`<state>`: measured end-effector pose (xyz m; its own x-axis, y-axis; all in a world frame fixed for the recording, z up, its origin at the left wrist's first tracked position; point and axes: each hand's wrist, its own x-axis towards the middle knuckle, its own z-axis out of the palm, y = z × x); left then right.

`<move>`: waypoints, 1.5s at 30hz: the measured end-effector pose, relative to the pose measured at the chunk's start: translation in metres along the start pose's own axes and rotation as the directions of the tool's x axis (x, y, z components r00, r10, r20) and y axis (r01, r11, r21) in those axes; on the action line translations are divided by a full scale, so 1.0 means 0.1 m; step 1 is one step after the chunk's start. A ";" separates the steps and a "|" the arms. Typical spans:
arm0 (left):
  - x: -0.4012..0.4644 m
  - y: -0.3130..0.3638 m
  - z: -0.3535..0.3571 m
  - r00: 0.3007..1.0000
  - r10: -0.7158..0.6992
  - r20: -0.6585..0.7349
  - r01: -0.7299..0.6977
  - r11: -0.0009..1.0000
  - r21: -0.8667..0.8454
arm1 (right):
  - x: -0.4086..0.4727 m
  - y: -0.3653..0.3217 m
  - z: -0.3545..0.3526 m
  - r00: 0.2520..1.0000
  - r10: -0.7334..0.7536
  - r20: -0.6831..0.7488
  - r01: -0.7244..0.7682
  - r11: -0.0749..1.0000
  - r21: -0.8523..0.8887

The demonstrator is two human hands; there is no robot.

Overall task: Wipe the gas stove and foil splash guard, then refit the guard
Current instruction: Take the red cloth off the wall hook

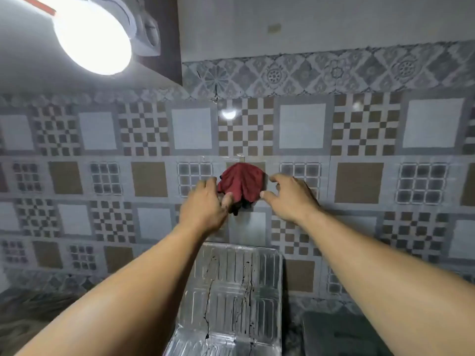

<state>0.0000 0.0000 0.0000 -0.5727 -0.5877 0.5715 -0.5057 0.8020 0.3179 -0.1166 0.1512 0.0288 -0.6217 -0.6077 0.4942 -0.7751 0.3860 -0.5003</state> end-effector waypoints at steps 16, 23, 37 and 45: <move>0.97 -0.06 0.55 0.998 -0.039 -0.059 0.023 0.968 -0.251 | 0.88 0.08 0.77 0.958 0.276 -0.078 -0.234 0.909 0.344; 0.93 -0.04 0.38 0.988 -0.027 0.150 0.102 0.848 -0.520 | 0.87 0.18 0.53 0.945 0.306 -0.113 -0.209 0.835 0.509; -0.43 1.14 0.34 0.822 -0.136 0.553 0.532 0.527 -0.663 | -0.47 1.06 -0.40 0.950 0.311 0.013 -0.274 0.817 0.508; -1.26 2.34 0.44 0.675 -0.114 0.729 0.733 0.216 -0.645 | -1.51 1.53 -0.96 0.987 0.153 0.052 -0.161 0.892 0.421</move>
<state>-0.0745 0.2567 -0.0314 -0.7990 -0.5664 -0.2020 -0.1127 -0.1889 0.9755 -0.1518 0.3686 -0.0545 -0.7263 -0.5768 0.3739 -0.5439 0.1498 -0.8256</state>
